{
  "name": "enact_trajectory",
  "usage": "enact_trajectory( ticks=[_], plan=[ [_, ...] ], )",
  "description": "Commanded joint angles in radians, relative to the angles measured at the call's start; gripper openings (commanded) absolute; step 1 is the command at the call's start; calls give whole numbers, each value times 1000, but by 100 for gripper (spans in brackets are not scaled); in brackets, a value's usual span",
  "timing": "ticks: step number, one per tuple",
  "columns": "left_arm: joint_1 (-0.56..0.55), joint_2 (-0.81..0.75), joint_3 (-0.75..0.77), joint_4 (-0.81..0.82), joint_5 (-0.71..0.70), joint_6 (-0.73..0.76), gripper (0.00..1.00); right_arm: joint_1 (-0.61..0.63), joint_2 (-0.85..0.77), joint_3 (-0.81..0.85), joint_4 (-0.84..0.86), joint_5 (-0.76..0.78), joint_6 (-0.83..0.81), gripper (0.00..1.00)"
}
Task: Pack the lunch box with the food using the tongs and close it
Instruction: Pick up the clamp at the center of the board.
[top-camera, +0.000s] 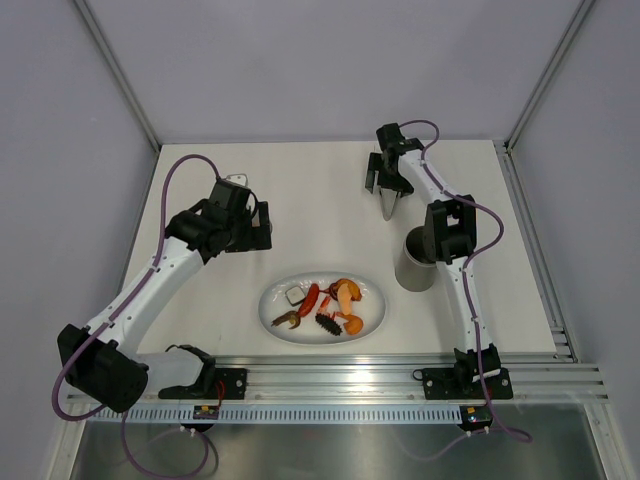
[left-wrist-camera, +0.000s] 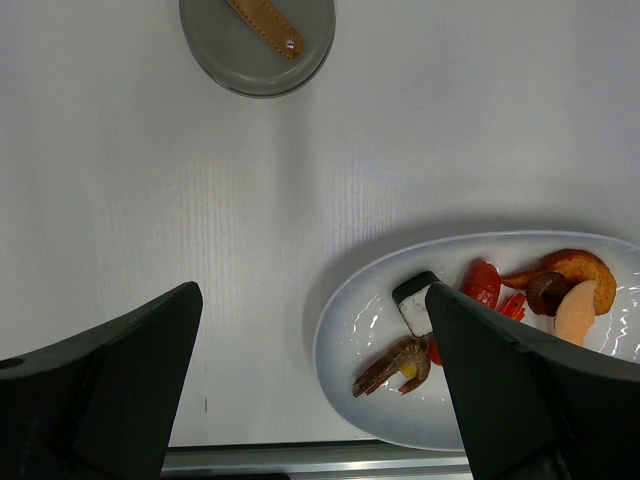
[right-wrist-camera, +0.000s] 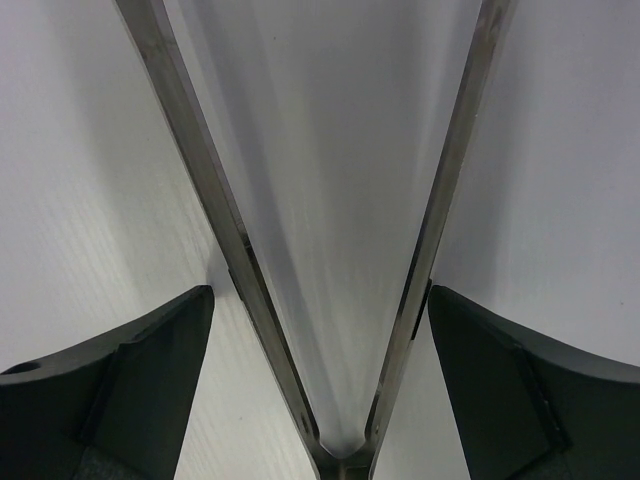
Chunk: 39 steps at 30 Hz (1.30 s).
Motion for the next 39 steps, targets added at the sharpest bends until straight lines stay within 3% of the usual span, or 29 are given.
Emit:
enact_trajectory(
  ticks=[1, 23, 30, 33, 34, 39],
  plan=[
    [1, -1, 38, 32, -1, 7, 99, -5, 14, 16, 10, 38, 5, 97],
    [-1, -4, 26, 33, 1, 1, 99, -5, 61, 46, 19, 47, 14, 94],
    [-1, -16, 15, 37, 2, -1, 99, -4, 61, 49, 25, 41, 17, 77],
    [1, -18, 17, 37, 5, -4, 99, 2, 50, 50, 22, 35, 17, 59],
    [-1, -18, 15, 37, 5, -4, 99, 2, 38, 50, 22, 26, 16, 48],
    [1, -22, 18, 38, 8, -4, 99, 2, -23, 62, -1, -20, -6, 27]
  ],
)
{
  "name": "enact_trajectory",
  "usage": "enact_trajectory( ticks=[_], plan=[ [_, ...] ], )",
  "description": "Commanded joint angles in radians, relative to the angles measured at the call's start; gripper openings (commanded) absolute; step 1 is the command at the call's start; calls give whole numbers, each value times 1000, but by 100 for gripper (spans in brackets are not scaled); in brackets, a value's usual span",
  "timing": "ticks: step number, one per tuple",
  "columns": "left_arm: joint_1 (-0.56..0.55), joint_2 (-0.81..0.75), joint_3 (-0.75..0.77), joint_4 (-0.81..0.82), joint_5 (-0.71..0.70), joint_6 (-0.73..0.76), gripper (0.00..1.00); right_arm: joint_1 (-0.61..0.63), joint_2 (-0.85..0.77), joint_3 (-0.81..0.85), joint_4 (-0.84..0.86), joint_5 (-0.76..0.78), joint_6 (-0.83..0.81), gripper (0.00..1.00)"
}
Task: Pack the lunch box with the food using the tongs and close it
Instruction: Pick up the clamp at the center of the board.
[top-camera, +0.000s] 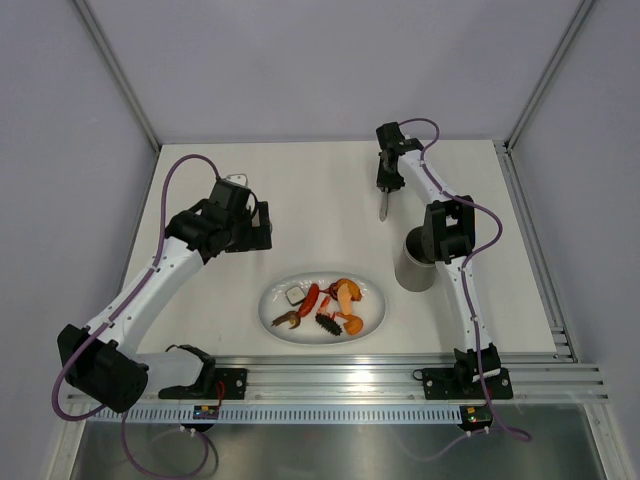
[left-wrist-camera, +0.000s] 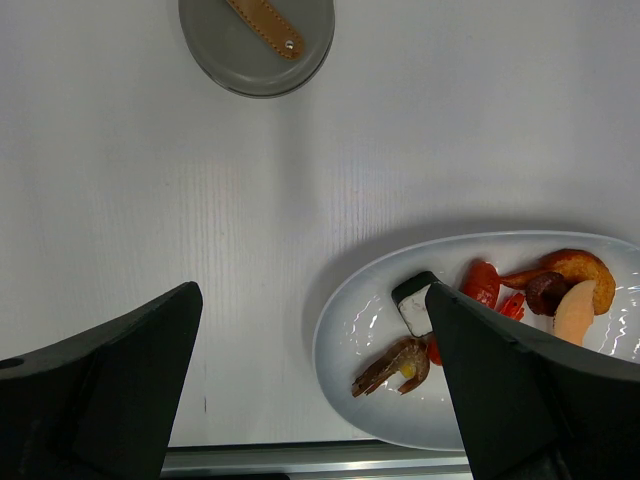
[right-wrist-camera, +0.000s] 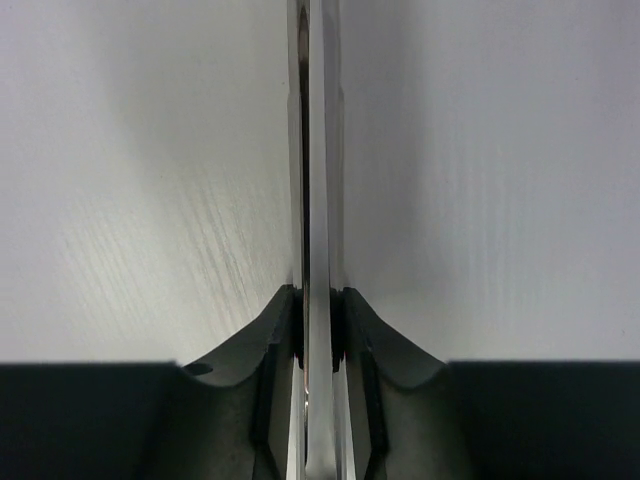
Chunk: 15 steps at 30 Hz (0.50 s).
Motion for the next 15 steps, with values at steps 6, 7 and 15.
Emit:
enact_trajectory(
  ticks=[6, 7, 15],
  plan=[
    [1, -41, 18, 36, -4, -2, 99, 4, -191, 37, -101, -145, -35, 21],
    [-1, -48, 21, 34, -7, 0, 99, 4, -214, 30, -109, -164, -35, 20],
    [-1, -95, 27, 11, -37, 1, 99, 84, -447, -127, -196, -259, -77, 17]
  ],
)
